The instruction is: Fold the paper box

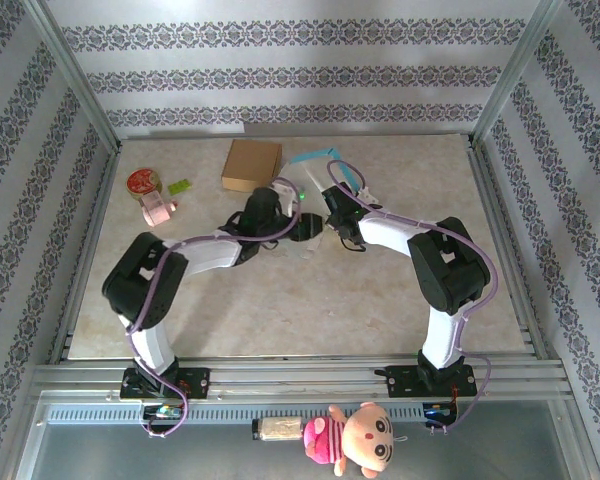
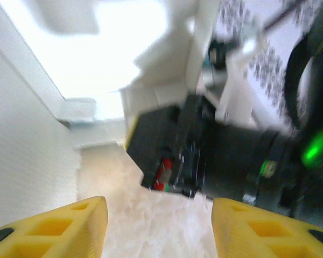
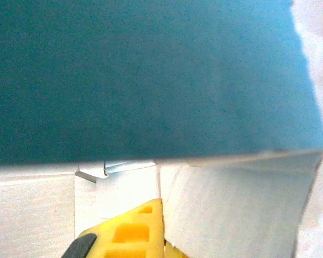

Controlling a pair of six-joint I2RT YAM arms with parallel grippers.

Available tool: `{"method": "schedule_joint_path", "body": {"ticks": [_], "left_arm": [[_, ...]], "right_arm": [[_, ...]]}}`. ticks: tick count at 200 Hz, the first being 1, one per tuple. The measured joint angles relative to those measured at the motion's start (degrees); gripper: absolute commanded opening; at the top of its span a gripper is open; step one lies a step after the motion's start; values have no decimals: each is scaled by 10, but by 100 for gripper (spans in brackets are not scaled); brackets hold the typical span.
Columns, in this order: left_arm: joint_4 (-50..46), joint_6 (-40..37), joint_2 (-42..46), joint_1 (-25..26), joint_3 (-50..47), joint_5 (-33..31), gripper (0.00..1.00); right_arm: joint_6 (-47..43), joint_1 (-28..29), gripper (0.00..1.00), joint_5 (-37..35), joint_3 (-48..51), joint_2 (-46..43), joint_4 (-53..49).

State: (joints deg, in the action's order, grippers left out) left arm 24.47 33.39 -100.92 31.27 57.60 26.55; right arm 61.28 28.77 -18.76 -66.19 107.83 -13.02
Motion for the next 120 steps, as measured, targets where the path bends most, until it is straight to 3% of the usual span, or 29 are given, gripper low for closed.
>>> {"method": "schedule_joint_path", "body": {"ticks": [27,70,120], "left_arm": [[-43,10,74,-28,21,-29,58],[-201,-58,122,-37,182,-75,64],[-435,-165,-4,-92,410,-83,67]], "right_arm": [[-2,0,1,0,0,0,0],[-13,0,1,0,-3,0,-9],[-40,9,1,-7,-21,0,-33]]}}
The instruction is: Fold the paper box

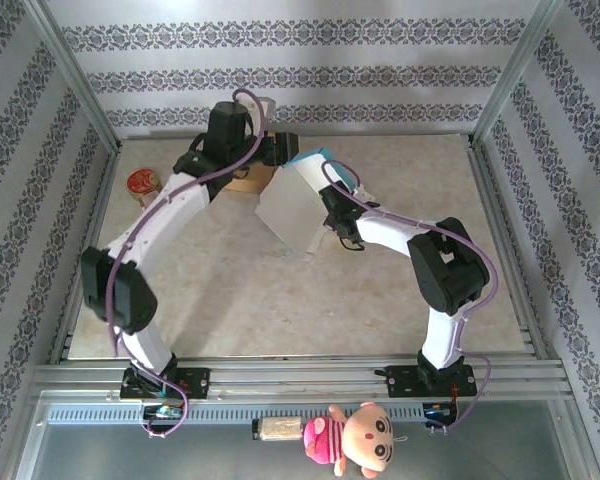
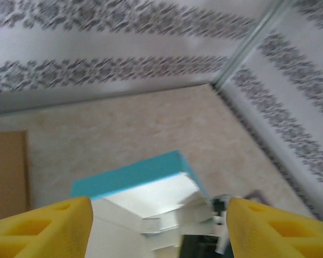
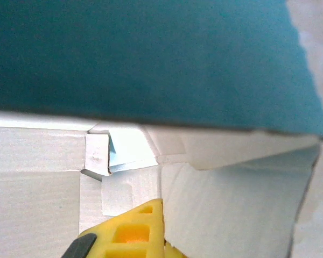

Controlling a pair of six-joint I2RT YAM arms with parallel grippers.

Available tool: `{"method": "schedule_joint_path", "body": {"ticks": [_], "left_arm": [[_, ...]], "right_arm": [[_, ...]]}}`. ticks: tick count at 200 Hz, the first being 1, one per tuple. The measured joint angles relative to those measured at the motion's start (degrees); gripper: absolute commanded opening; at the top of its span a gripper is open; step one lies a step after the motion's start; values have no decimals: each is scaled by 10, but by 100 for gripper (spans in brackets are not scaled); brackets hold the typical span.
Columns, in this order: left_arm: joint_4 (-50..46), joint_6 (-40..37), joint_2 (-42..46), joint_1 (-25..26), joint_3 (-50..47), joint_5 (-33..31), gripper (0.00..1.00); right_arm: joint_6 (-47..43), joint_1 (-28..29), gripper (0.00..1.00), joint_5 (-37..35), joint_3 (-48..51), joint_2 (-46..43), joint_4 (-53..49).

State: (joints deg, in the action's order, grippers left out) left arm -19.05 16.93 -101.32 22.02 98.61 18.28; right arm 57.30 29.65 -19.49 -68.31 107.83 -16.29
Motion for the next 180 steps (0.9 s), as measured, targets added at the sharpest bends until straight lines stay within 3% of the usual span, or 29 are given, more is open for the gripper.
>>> {"method": "schedule_joint_path", "body": {"ticks": [39,67,93,109,180], "left_arm": [[-117,-51,-123,-30,49,0,67],[-163,-78,-179,-37,48,-8,60],[-165,-91,-186,-38,26,6,44],[-157,-89,-186,-39,7,24,39],[-97,-57,-186,-42,-80,83,37]], "right_arm": [[-30,2,1,-6,-18,0,-23],[-55,2,1,-8,-37,0,-44],[-76,3,2,-11,-55,0,-61],[-83,2,4,-11,-65,3,-72],[-78,2,15,16,-96,18,-71]]}}
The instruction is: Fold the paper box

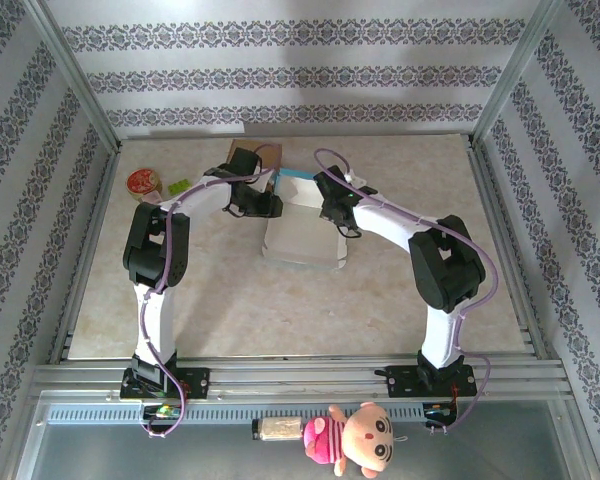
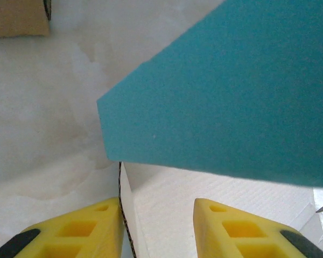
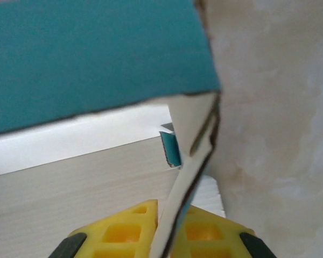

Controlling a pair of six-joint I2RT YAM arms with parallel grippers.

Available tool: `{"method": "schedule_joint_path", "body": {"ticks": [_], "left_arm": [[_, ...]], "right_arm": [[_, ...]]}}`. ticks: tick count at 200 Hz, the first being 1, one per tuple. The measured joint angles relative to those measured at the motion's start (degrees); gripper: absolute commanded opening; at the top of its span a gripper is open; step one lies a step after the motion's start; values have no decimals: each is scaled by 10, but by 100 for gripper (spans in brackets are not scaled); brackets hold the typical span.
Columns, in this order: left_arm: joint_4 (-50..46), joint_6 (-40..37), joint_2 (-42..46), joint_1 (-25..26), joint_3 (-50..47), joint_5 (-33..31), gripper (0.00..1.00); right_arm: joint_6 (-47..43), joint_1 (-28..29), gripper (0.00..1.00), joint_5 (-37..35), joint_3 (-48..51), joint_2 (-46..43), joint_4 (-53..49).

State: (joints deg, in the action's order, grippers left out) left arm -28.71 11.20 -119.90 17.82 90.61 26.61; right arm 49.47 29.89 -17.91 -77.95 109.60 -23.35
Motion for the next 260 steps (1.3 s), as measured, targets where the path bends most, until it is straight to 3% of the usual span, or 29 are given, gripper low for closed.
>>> {"method": "schedule_joint_path", "body": {"ticks": [81,125,134,141,159,181,219,260], "left_arm": [[21,9,0,2,-23,2,37],[27,10,-3,2,-24,2,37],[27,10,-4,2,-24,2,37],[27,10,-4,2,-24,2,37],[29,10,-4,2,-25,2,37],[36,10,-4,2,-25,2,37],[46,10,-4,2,-28,5,37],[54,0,-4,2,-38,15,37]], "right_arm": [[-126,0,34,82,30,4,113],[-227,-1,50,115,101,-132,123],[-253,-4,63,126,116,-175,129],[-278,-11,65,135,127,-209,132],[-350,-55,63,174,158,-283,162],[-455,-157,63,247,182,-317,190],[-668,-289,65,398,174,-247,164],[-831,-309,66,471,81,-132,107]]}}
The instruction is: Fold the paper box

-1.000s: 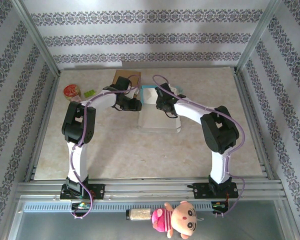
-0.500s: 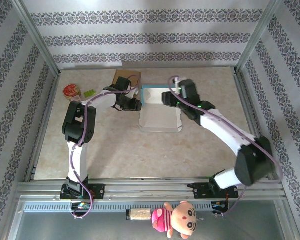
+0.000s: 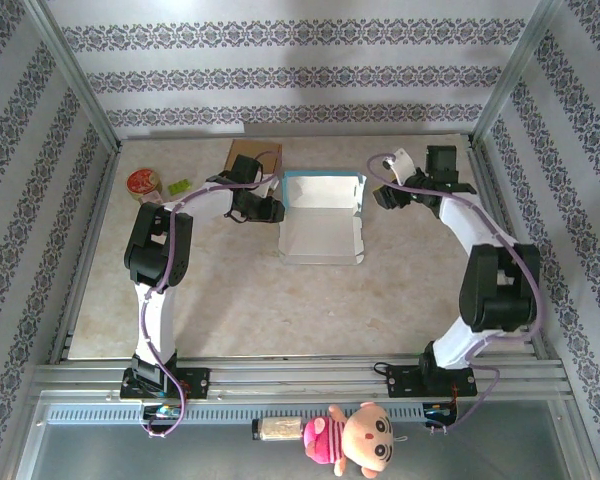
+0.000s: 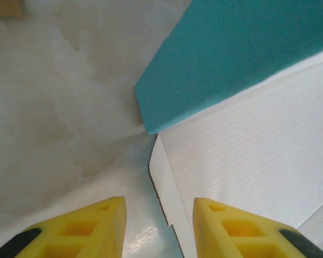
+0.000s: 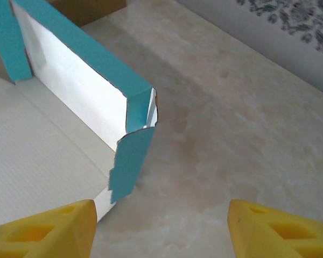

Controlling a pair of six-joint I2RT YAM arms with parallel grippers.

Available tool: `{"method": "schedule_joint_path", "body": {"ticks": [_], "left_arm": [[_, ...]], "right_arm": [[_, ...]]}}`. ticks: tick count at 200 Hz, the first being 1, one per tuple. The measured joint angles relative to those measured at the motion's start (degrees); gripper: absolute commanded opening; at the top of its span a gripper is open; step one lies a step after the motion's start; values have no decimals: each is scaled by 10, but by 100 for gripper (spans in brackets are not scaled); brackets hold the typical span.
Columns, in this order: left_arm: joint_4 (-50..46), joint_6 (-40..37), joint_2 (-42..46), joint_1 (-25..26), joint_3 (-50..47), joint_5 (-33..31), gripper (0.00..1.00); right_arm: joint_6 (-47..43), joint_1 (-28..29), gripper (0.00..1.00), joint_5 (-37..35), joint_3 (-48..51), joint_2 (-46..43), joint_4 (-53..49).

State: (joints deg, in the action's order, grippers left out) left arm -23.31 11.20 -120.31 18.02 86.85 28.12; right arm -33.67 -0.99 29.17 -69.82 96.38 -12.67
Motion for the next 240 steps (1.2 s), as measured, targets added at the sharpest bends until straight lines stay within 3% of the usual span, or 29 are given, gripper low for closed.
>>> {"method": "schedule_joint_path", "body": {"ticks": [38,85,184,240], "left_arm": [[9,-12,0,0,-4,12,36],[21,-26,0,0,-25,19,36],[51,-46,0,0,-28,19,36],[63,-50,0,0,-28,19,36]], "right_arm": [[-120,0,63,4,-66,86,-38],[-203,0,58,52,-113,154,-84],[-236,38,49,116,-206,219,-135],[-224,59,40,102,-231,235,-140]]}}
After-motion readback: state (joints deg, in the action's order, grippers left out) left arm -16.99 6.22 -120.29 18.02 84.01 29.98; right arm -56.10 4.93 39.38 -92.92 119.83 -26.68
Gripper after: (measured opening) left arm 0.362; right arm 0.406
